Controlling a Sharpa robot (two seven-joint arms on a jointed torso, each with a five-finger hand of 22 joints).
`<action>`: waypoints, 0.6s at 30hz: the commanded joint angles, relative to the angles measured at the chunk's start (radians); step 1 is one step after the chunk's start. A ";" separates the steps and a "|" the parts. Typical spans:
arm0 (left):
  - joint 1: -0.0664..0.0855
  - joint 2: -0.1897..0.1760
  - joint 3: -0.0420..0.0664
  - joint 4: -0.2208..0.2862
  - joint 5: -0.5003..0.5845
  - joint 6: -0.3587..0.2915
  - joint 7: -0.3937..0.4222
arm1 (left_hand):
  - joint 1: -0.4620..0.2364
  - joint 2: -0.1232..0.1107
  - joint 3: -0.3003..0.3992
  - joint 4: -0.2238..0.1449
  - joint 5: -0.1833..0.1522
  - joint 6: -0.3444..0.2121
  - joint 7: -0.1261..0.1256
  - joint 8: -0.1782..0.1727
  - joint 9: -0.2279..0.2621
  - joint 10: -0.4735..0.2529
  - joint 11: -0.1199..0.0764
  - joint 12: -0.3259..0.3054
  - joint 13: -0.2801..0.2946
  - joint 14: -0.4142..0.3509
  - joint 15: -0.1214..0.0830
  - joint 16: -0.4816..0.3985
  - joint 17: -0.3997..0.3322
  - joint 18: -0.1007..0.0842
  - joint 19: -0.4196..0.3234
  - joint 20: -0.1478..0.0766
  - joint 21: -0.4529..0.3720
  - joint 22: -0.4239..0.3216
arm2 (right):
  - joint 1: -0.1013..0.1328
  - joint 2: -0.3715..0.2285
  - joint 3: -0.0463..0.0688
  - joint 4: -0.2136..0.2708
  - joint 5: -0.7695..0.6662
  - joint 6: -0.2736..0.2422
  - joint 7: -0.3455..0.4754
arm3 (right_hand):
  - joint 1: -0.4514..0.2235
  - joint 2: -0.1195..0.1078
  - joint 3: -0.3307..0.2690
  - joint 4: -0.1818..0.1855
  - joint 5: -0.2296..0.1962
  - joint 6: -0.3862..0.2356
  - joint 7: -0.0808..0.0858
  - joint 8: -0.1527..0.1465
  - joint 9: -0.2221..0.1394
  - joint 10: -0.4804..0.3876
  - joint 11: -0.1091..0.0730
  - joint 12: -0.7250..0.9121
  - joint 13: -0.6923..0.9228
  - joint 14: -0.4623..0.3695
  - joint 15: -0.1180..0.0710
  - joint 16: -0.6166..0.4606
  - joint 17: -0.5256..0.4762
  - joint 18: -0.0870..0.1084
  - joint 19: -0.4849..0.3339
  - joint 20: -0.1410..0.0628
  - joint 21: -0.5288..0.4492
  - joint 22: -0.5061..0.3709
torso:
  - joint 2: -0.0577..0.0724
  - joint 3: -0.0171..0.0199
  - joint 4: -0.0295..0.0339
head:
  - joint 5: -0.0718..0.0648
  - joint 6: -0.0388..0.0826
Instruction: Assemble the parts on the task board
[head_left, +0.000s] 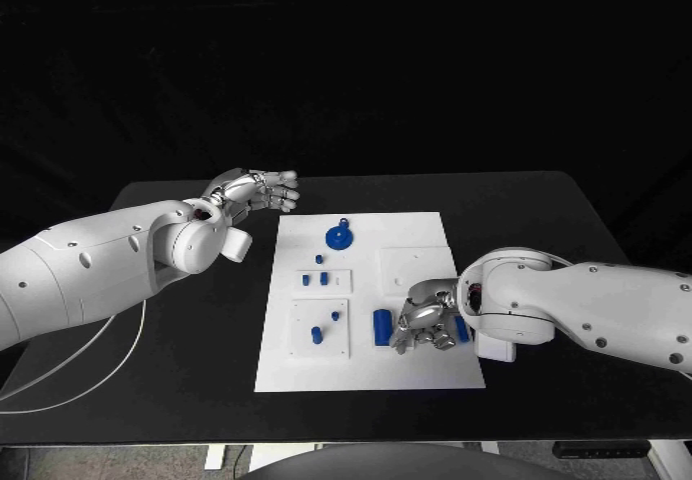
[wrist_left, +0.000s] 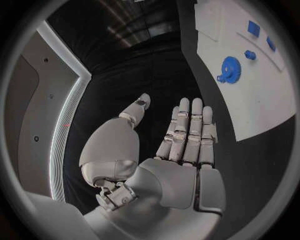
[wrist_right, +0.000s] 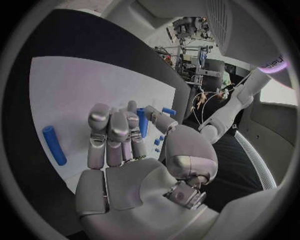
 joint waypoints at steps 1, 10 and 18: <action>0.001 0.000 0.001 0.002 -0.006 0.016 0.005 | -0.002 0.001 0.002 0.002 0.003 -0.007 -0.003 0.003 -0.001 -0.006 -0.003 -0.003 -0.001 0.006 -0.001 -0.005 0.001 0.009 0.005 0.000 -0.006 0.001 | -0.003 -0.004 -0.002 -0.003 0.001 0.033 -0.019 | -0.013 -0.019 -0.022 -0.009 0.003 0.001 0.004 0.002 0.001 0.008 0.001 -0.005 0.001 0.006 -0.004 -0.003 -0.001 0.059 -0.001 0.005 0.005 0.012 | 0.000 0.0001 -0.0001 | -0.001 -0.001; 0.001 0.001 0.001 0.001 -0.008 0.015 0.005 | 0.000 0.001 0.002 0.002 0.003 -0.007 -0.003 0.003 -0.001 -0.006 -0.003 -0.003 -0.002 0.006 -0.001 -0.005 0.002 0.008 0.005 0.000 -0.007 0.002 | -0.003 -0.016 -0.002 0.004 -0.006 0.009 -0.012 | -0.022 -0.072 -0.117 -0.067 -0.035 -0.003 0.003 0.003 0.001 0.007 0.000 -0.008 0.005 0.005 -0.006 -0.004 -0.001 0.059 -0.002 -0.001 0.002 0.009 | 0.000 0.0000 0.0001 | -0.001 -0.002; 0.001 0.002 0.001 0.001 -0.009 0.015 0.005 | 0.000 0.001 0.003 0.001 0.003 -0.007 -0.003 0.004 -0.001 -0.006 -0.003 -0.003 -0.002 0.006 -0.001 -0.006 0.003 0.008 0.005 0.000 -0.007 0.002 | -0.003 -0.044 -0.002 0.022 -0.002 -0.007 0.030 | -0.016 -0.060 -0.123 -0.064 -0.034 -0.001 0.002 0.004 0.001 0.008 -0.001 -0.008 0.005 0.006 -0.007 -0.005 -0.001 0.059 -0.001 -0.003 0.000 0.007 | 0.000 0.0002 0.0004 | -0.003 0.001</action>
